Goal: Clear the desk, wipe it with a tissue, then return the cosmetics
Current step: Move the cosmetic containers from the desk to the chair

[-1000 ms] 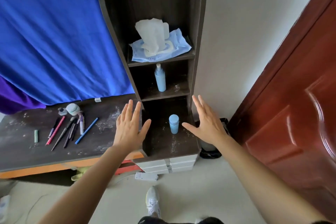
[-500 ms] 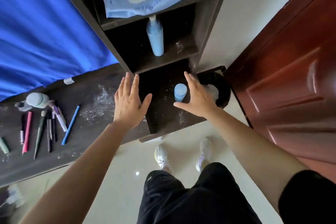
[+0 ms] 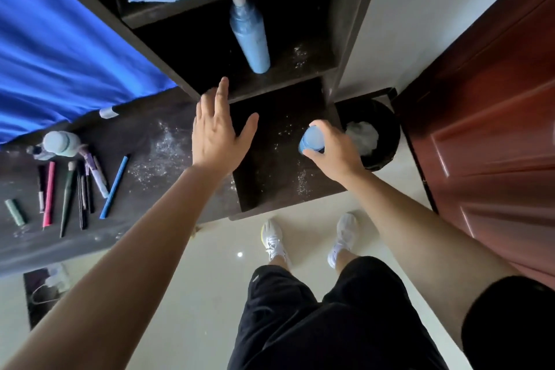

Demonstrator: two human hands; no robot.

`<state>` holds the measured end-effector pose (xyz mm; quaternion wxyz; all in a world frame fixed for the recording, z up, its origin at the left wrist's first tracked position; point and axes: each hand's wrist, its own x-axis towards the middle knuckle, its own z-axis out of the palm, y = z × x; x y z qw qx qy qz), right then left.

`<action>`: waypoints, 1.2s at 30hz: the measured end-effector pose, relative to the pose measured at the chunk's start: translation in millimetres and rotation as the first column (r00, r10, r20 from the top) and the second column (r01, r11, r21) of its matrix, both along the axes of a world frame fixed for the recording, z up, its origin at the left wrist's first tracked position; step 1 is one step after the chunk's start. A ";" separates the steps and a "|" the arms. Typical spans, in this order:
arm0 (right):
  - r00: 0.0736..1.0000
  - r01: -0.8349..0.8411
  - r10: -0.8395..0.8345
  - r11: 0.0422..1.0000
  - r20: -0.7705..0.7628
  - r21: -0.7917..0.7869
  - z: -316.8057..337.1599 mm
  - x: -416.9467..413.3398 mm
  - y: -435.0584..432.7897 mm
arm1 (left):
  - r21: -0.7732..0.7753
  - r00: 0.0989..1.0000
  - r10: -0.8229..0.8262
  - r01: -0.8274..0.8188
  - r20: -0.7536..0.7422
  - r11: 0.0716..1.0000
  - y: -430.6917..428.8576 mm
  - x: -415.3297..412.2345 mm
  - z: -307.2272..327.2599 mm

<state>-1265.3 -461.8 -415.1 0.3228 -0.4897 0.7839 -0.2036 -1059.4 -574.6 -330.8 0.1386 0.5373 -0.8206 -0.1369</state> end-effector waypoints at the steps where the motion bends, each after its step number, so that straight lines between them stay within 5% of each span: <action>1: 1.000 0.010 -0.010 1.000 -0.011 -0.022 4.5 -5.8 4.4 | 0.005 1.000 -0.005 0.005 -0.026 1.000 -5.8 -11.8 4.5; 5: 0.997 0.044 -0.050 0.994 -0.053 -0.104 18.6 -28.4 22.1 | 0.113 0.950 0.121 -0.092 -0.288 0.989 -29.0 -60.5 15.4; 9: 0.988 0.074 -0.093 0.986 -0.122 -0.151 33.3 -45.3 37.4 | 0.247 0.782 0.328 -0.227 -0.530 0.942 -50.5 -93.4 18.7; 14: 0.986 0.128 -0.148 0.964 -0.073 -0.235 42.9 -54.5 47.6 | 0.235 0.767 0.359 -0.274 -0.532 0.933 -55.6 -99.5 15.2; 27: 0.950 0.310 -0.282 0.819 0.131 -0.482 106.8 -52.7 66.4 | 0.260 0.811 0.227 -0.096 -0.540 0.961 50.9 -61.6 56.5; 36: 0.808 0.507 -0.577 0.575 0.120 -0.642 171.2 -32.3 148.9 | 0.090 0.736 -0.174 0.304 -0.655 0.948 78.1 -86.0 113.2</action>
